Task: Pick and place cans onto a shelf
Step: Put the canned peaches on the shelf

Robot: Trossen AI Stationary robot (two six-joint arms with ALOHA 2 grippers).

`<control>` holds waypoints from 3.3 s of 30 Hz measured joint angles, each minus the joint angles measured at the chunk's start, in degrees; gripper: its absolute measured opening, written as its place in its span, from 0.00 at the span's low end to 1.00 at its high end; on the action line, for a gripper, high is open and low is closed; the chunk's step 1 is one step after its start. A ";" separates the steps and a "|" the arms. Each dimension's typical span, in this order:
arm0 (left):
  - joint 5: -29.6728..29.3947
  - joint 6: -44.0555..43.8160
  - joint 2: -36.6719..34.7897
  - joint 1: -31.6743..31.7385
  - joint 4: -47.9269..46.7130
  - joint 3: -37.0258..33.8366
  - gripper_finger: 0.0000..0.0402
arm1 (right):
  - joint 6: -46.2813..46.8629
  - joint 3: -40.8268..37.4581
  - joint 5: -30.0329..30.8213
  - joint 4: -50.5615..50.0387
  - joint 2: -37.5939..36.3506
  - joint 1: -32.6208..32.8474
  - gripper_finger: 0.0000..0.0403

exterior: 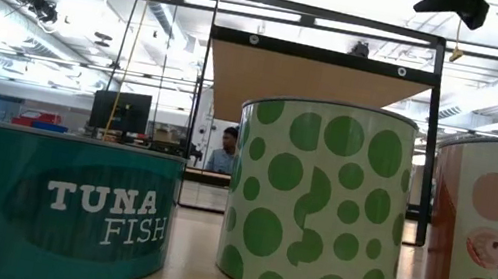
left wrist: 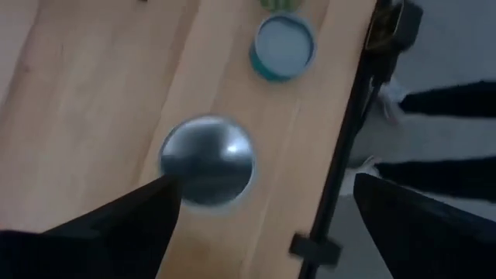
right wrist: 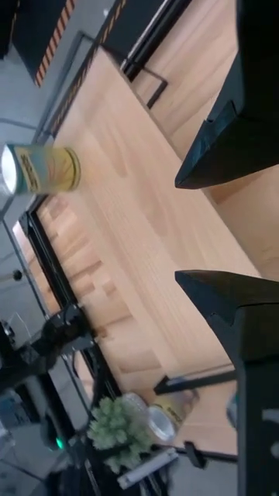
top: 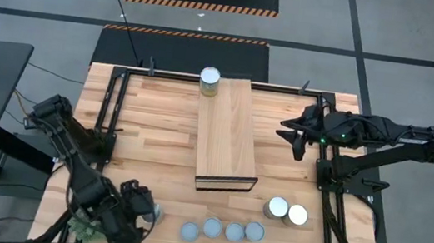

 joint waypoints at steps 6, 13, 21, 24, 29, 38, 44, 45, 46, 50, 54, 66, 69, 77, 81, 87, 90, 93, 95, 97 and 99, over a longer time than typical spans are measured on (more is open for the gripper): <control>0.08 -2.86 4.41 1.51 -0.46 -0.04 0.96 | -2.11 0.00 -3.45 0.03 -0.02 0.00 0.47; -1.91 -0.08 5.46 0.99 -1.36 -0.04 0.96 | -3.62 0.00 -3.65 0.52 -0.02 0.00 0.47; -5.49 0.30 5.44 -0.63 -4.23 -0.04 0.96 | -4.18 0.00 -3.65 3.17 -0.02 0.00 0.47; -5.87 -0.30 5.38 -1.20 -4.08 -1.34 0.96 | -4.18 0.00 -3.65 3.11 -0.02 0.00 0.47; -5.76 -3.45 5.36 -1.20 -1.97 -3.00 0.96 | -4.23 0.00 -3.65 3.09 -0.02 0.00 0.47; -6.11 -7.90 4.32 0.74 -7.80 -3.42 0.93 | -4.76 0.00 -3.65 4.27 -0.02 0.00 0.47; -4.72 -13.99 -0.99 2.19 -0.78 -12.34 0.87 | -6.01 0.00 -3.67 6.55 -0.02 -0.04 0.47; -4.35 -15.03 -2.24 2.19 1.50 -14.28 0.87 | -6.06 0.02 -3.67 6.66 -0.02 -0.04 0.47; -3.92 -15.38 -3.36 2.17 4.31 -15.90 0.86 | -6.01 0.02 -3.67 6.65 -0.02 -0.04 0.47; -0.20 -13.66 -5.92 2.46 8.67 -19.13 0.82 | -5.25 0.02 -3.68 6.85 -0.01 -0.04 0.47; 0.69 -13.63 -5.69 3.06 7.95 -19.23 0.75 | -4.00 0.02 -3.69 7.20 -0.02 -0.04 0.47; 2.23 -12.04 -4.39 4.11 7.95 -19.19 0.46 | -3.76 0.02 -3.69 8.05 -0.01 -0.04 0.47; 2.97 -11.11 -3.69 4.42 8.89 -18.99 0.39 | -4.00 0.02 -3.72 9.28 0.00 -0.04 0.47; 3.53 -10.17 -3.12 5.01 10.68 -18.94 0.27 | -4.29 0.02 -3.72 9.97 -0.01 -0.04 0.47; 3.50 -10.02 -3.06 5.01 10.49 -18.99 0.16 | -4.39 0.02 -3.72 9.99 0.00 -0.04 0.47; 2.57 -10.13 -3.04 5.01 9.91 -19.07 0.02 | -4.59 0.02 -3.72 9.95 0.00 -0.04 0.47; 2.00 -10.02 -3.01 5.63 9.83 -19.07 0.01 | -4.61 0.02 -3.72 9.95 0.00 -0.04 0.47; 0.09 -9.36 -3.65 6.53 9.23 -19.16 0.01 | -4.61 0.02 -3.72 9.94 0.00 -0.04 0.47; -0.59 -8.28 -4.16 7.49 8.58 -19.29 0.00 | -4.59 0.02 -3.88 9.93 0.00 -0.04 0.47; -0.73 -6.96 -4.73 8.69 8.01 -19.51 0.00 | -4.50 0.02 -4.26 9.93 0.00 -0.04 0.47; -0.73 -4.97 -5.61 9.99 7.91 -19.48 0.00 | -4.50 0.02 -4.37 9.93 0.00 -0.04 0.47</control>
